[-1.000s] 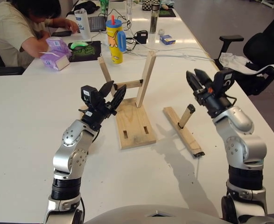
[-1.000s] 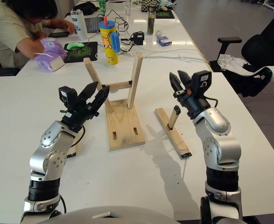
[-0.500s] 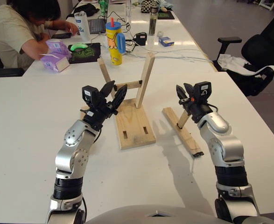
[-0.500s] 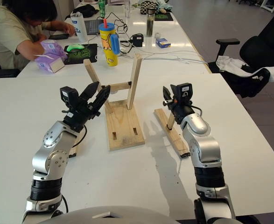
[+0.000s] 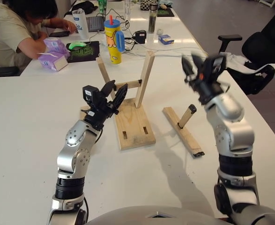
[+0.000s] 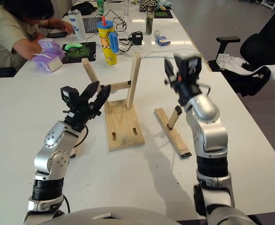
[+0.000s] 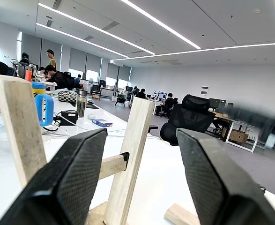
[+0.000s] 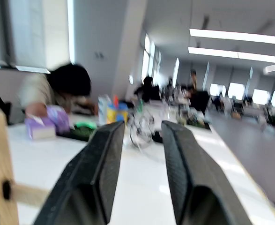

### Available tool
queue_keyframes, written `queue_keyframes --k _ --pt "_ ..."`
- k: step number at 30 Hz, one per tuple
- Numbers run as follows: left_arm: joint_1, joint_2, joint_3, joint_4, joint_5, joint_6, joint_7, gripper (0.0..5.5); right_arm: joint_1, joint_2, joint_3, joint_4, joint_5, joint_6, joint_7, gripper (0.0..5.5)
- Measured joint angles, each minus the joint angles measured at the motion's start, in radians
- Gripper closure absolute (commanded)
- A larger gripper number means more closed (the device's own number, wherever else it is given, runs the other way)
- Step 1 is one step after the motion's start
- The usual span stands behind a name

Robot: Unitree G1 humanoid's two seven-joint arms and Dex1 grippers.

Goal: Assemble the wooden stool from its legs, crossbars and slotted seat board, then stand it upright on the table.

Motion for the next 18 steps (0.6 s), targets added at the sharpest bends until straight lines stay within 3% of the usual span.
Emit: queue_keyframes --k 3,7,10,13,18 --pt "0.004 0.000 0.003 -0.003 0.001 -0.003 0.005 2.74 0.128 -0.018 0.080 -0.126 0.067 0.104 0.075 3.78" --pt "0.034 0.008 0.006 -0.028 0.000 -0.002 0.008 2.74 0.503 -0.169 0.154 -0.252 0.156 0.230 0.239 3.07" --pt "0.081 0.052 0.005 -0.068 -0.001 0.004 -0.028 2.74 0.729 -0.249 0.049 -0.262 0.193 0.264 0.299 2.65" --pt "0.131 0.113 -0.030 -0.107 0.039 0.001 -0.079 2.74 0.847 -0.252 -0.051 -0.246 0.190 0.222 0.304 2.26" --pt "0.245 0.270 -0.177 -0.130 0.245 -0.079 -0.194 2.74 0.859 -0.262 -0.102 -0.159 0.120 0.160 0.292 1.48"
